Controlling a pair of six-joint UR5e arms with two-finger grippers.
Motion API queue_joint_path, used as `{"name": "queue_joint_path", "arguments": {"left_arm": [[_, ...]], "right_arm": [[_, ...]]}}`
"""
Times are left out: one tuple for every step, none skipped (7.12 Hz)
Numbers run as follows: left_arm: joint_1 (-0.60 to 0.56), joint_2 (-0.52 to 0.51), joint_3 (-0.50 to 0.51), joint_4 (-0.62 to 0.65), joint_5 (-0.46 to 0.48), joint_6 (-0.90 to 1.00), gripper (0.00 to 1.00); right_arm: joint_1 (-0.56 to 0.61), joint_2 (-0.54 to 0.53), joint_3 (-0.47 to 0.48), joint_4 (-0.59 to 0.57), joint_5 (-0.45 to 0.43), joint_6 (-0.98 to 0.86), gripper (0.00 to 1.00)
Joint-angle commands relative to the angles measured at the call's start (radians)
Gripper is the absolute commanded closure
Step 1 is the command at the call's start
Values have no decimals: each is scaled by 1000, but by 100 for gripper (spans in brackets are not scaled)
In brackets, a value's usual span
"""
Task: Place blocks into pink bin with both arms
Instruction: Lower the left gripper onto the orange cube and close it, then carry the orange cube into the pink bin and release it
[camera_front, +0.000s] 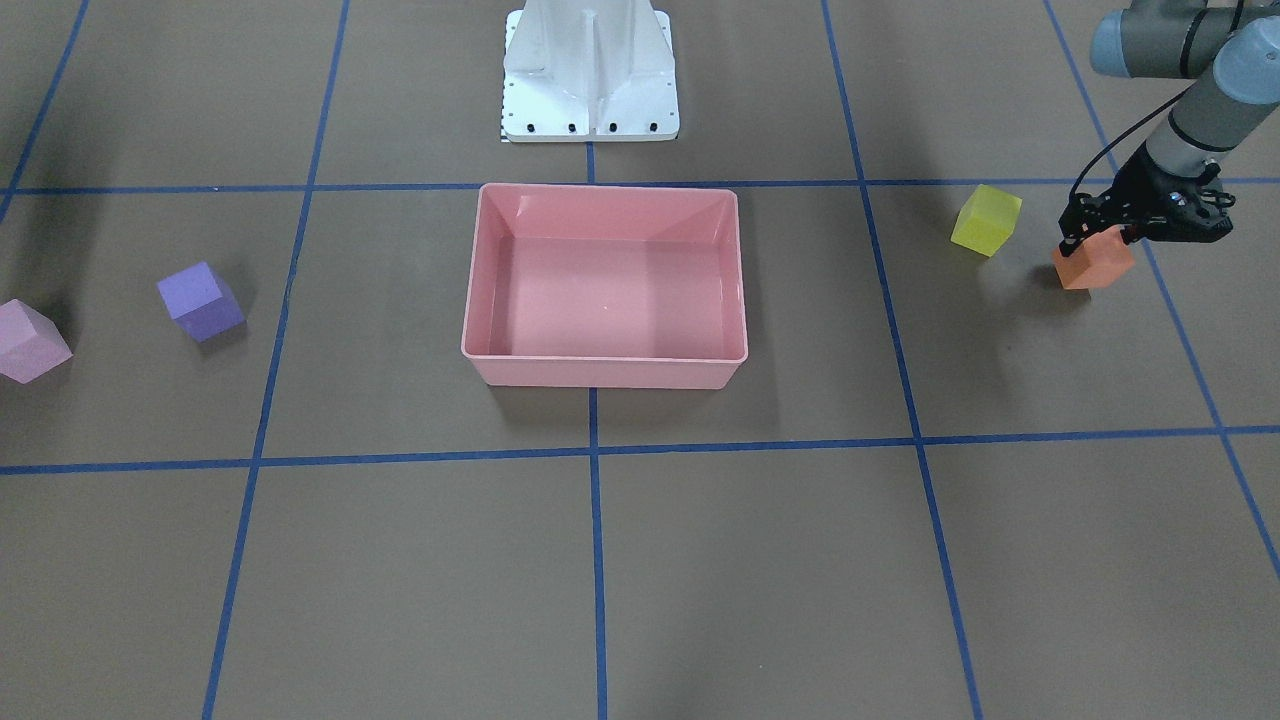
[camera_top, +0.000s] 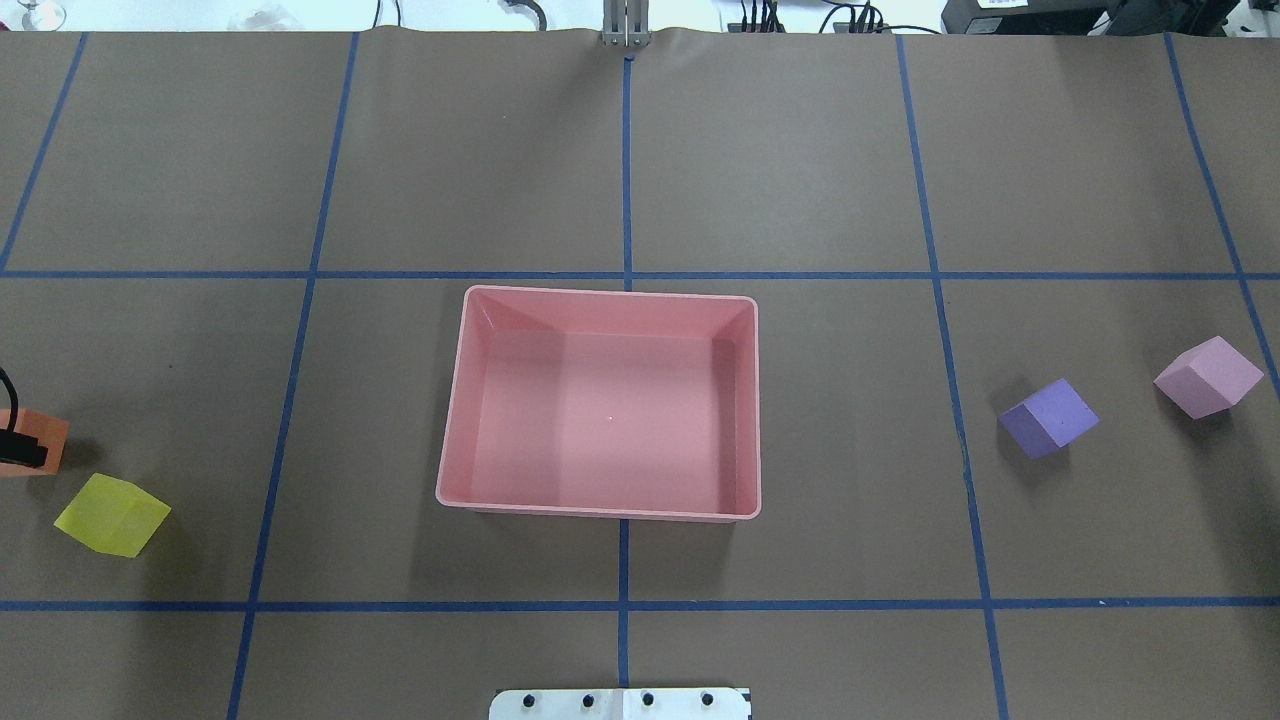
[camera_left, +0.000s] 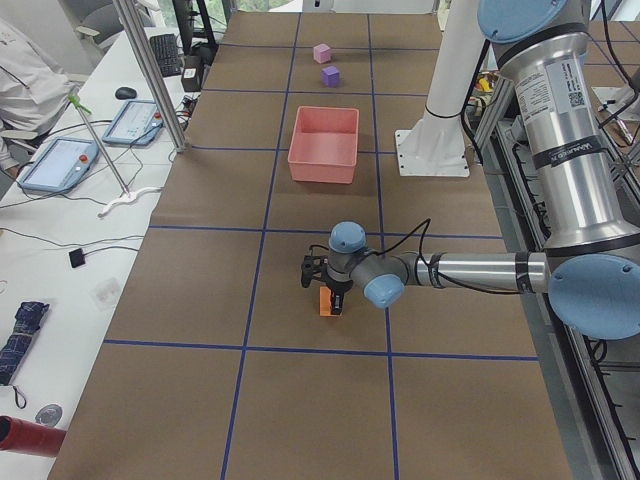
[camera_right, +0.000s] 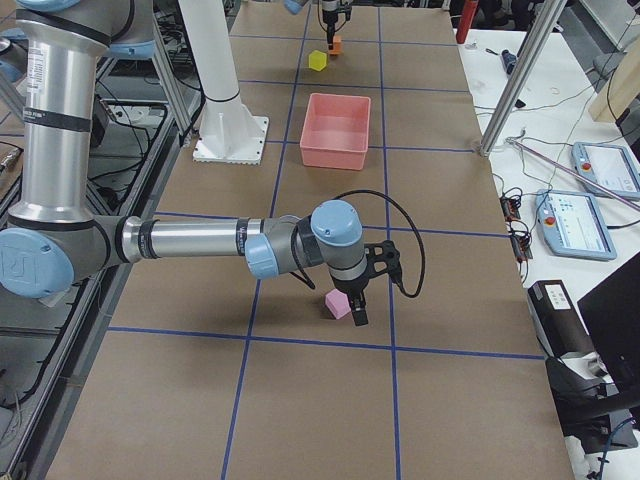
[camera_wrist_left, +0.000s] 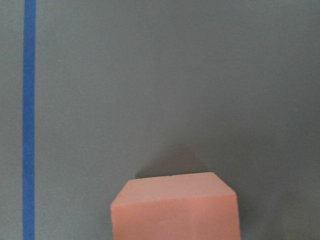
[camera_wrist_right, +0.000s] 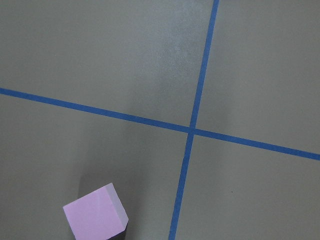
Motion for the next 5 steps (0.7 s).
{"name": "queue_joint_path", "arguments": {"left_arm": [[-72,-116,-114,137,-40,10,77],[-72,-254,-204,386,-37,10,77],[-69,-397,-251,587,-30,7,77],[-54,-501,-256,671,-30,-11,77],[1,-593,-253,719,-28,-51,77]], "right_arm": [[-2,3,1,0,1,4,0],[-2,6,3,0,5,5,0],[-2,8,3,0,16,23,0],[-2,11,3,0,28,39,0],[-6,12,7,0,34,69,0]]}}
